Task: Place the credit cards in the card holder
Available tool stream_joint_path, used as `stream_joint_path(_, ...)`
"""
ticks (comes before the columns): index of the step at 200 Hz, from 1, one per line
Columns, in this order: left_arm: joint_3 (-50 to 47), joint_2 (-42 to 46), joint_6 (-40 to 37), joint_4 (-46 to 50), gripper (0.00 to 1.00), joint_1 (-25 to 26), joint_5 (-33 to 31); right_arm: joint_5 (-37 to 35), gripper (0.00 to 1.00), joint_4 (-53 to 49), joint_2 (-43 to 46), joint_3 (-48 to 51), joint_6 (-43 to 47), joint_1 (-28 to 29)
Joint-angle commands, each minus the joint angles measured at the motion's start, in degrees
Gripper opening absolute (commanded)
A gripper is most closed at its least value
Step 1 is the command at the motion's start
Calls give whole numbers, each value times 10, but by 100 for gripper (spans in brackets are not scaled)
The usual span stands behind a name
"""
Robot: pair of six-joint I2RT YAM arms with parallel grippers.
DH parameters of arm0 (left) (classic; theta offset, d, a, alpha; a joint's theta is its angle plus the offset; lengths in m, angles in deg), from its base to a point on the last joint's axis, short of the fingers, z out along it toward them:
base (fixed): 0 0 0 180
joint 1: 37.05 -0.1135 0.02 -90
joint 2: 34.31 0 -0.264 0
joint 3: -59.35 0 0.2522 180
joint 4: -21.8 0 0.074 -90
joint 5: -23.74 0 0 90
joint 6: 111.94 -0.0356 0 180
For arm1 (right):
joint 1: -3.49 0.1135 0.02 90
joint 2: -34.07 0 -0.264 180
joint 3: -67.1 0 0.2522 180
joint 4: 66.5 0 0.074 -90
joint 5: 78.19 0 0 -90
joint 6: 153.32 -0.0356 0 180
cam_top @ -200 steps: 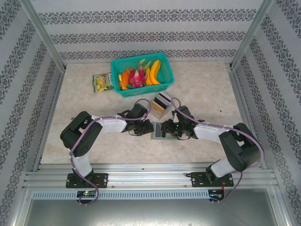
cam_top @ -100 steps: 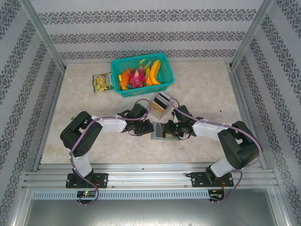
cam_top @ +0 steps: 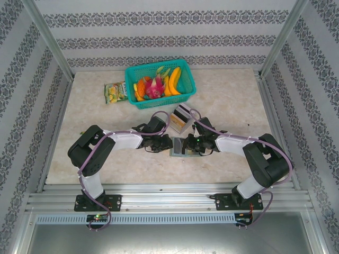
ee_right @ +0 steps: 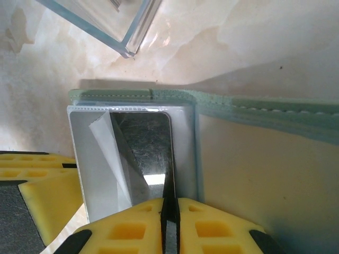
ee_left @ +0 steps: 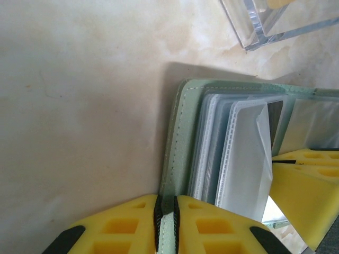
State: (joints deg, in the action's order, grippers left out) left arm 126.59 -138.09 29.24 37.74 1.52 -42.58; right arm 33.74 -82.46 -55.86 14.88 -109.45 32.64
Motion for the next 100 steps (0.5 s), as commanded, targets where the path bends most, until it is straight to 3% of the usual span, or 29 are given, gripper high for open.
stream_joint_path(1, -3, 6, -3, -3, 18, 7, 9, 39, 15, 71, 6, 5, -12, 15)
stream_joint_path(100, -18, 55, -4, 11, 21, 7, -27, -90, 29, -104, 113, -8, 53, -2)
